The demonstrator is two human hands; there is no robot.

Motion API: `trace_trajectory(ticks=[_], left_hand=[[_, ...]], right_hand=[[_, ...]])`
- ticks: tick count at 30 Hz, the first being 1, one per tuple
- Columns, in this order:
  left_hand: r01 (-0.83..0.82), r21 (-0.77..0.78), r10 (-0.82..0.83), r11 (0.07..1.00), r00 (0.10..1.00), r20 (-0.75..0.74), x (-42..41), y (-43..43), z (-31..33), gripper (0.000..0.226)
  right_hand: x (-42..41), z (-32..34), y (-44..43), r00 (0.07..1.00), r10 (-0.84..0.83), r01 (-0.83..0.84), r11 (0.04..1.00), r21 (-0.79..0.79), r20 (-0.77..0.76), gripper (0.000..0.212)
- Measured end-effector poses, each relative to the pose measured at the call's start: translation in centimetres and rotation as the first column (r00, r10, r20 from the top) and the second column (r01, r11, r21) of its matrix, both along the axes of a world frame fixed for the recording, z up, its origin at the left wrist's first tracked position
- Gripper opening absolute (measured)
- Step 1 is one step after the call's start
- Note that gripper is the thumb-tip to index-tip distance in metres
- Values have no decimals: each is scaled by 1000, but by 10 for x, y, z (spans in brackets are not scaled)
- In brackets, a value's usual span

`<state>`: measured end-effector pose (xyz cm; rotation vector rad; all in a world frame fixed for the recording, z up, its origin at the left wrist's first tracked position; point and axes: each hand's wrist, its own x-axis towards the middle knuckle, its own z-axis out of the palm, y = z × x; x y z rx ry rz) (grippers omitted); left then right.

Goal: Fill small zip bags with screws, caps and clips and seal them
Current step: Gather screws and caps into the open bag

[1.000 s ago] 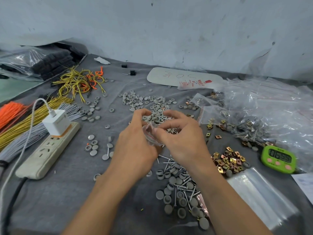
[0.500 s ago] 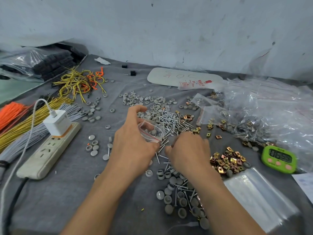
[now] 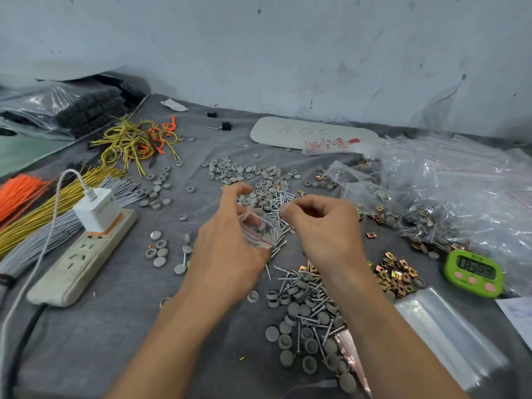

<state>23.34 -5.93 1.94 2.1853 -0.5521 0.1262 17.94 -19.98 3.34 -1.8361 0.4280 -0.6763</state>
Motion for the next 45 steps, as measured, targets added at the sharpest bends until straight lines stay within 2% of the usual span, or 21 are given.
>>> trace_trajectory(ticks=[2,6,9,12,14,17,19,20,22,23,24,26,27,28,30,32,33,36,38,41,45], left_hand=[[-3,1,3,1000,1000,-12,-1,-1,0,85],[11,-47,-12,999,1000,-19,-2,-1,2,84],[0,-105,-5,994,999,-43,-3,-1,4,88],[7,-193,-17,981,999,-48,-4,1,9,96],[47,-223,-56,974,998,-37,-5,3,11,103],[124,-227,-141,966,988,-61,-6,2,13,115],[146,-328,-204,933,968,-149,-8,2,16,121],[133,-433,-237,892,951,-197,-8,3,19,120],[52,-638,-283,768,921,-266,-8,7,28,103],[-5,-700,-279,714,915,-291,-7,9,32,87],[-59,-733,-260,677,913,-314,-6,11,35,68],[-144,-729,-201,670,910,-364,-7,10,37,35],[-165,-707,-182,688,904,-388,-7,9,36,26],[-168,-679,-176,714,897,-406,-6,8,34,21],[-121,-592,-183,797,885,-427,-6,6,30,20],[-40,-469,-199,882,871,-449,-5,6,25,27],[7,-419,-221,908,858,-464,-5,6,23,31],[207,-357,-379,911,761,-526,-6,7,19,36],[318,-395,-501,862,651,-570,-8,7,19,31],[310,-498,-573,810,594,-564,-10,7,18,48],[309,-503,-577,807,590,-565,-11,10,23,50]], right_hand=[[-2,3,1,994,97,-96,995,-19,46,11],[0,-3,3,987,129,-145,969,-202,-92,14],[2,-1,1,992,122,-124,990,-62,-33,17],[-2,6,-3,941,335,-325,936,132,-56,8],[-7,7,-3,882,445,-431,895,115,-157,21],[-7,7,1,912,396,-396,918,20,-110,12],[-8,13,0,958,285,-284,950,129,17,17],[-11,17,-6,959,274,-285,933,221,79,21],[-18,27,-16,911,381,-412,836,363,158,25],[-21,30,-18,899,410,-436,814,384,151,28],[-21,28,-21,919,384,-387,842,375,87,31],[-21,25,-25,966,253,-215,907,362,-60,28],[-22,25,-24,958,279,-226,872,434,-61,24],[-24,25,-22,931,364,-305,791,530,-8,20],[-25,27,-20,895,438,-394,680,618,88,24],[-22,24,-23,925,364,-339,675,655,104,30],[-20,23,-24,931,345,-326,638,698,120,28],[-21,24,-26,904,373,-375,466,802,206,22],[-24,26,-29,897,363,-398,413,820,252,28],[-24,24,-35,928,279,-350,430,832,246,41],[-21,21,-40,977,179,-196,524,829,118,24]])
